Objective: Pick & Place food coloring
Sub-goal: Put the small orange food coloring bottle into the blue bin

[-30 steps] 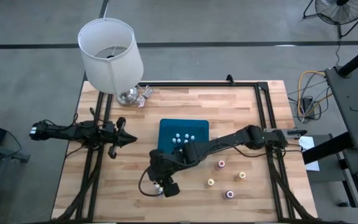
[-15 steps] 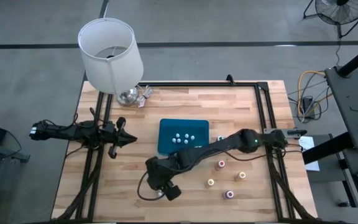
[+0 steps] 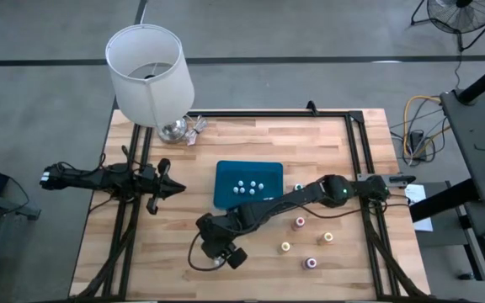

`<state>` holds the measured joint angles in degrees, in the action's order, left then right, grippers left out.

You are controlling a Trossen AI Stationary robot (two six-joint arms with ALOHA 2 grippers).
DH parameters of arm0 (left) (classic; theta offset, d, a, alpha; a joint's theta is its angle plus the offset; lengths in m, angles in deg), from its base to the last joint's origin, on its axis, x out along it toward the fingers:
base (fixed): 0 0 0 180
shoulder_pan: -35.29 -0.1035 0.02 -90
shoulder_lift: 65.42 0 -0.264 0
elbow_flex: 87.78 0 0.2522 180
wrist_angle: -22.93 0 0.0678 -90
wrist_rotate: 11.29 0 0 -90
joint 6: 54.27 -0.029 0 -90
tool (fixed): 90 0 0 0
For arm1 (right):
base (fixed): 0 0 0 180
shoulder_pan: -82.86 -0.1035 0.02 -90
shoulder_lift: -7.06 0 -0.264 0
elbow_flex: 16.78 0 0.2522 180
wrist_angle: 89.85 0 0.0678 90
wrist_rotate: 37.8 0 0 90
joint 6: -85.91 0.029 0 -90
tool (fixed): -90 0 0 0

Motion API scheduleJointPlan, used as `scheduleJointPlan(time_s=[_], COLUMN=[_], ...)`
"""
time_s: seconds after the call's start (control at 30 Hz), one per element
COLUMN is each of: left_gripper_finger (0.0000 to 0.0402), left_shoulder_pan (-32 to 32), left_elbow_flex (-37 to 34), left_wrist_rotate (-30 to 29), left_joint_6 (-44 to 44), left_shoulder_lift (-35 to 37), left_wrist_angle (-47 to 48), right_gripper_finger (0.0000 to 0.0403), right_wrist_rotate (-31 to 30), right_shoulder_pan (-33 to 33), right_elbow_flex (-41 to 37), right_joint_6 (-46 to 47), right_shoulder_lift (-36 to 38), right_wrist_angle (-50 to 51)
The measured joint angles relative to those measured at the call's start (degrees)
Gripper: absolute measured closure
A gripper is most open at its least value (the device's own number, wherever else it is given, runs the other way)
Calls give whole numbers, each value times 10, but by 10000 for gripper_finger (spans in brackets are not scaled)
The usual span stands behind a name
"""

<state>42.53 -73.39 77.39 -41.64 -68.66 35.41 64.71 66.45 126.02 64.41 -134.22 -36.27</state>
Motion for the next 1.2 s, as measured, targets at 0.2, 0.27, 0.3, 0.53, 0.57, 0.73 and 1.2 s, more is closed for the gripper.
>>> scheduleJointPlan(time_s=[0.2, 0.27, 0.3, 0.53, 0.57, 0.73, 1.2], left_gripper_finger=[402, 402, 402, 402, 402, 402, 402], left_shoulder_pan=[0, 0, 0, 0, 0, 0, 0], left_elbow_flex=[0, 0, 0, 0, 0, 0, 0], left_wrist_rotate=[0, 0, 0, 0, 0, 0, 0], left_joint_6=[0, 0, 0, 0, 0, 0, 0], left_shoulder_lift=[0, 0, 0, 0, 0, 0, 0], left_wrist_angle=[0, 0, 0, 0, 0, 0, 0], right_gripper_finger=[252, 252, 252, 252, 252, 252, 252], right_wrist_rotate=[0, 0, 0, 0, 0, 0, 0], right_shoulder_pan=[2, 2, 2, 2, 2, 3, 5], right_elbow_flex=[-21, -26, -27, -37, -39, -49, -68], right_joint_6=[2, 0, 0, -11, -12, -13, -29], right_shoulder_lift=[0, 0, 0, 0, 0, 0, 0], right_wrist_angle=[-28, -28, -27, -35, -38, -47, -59])
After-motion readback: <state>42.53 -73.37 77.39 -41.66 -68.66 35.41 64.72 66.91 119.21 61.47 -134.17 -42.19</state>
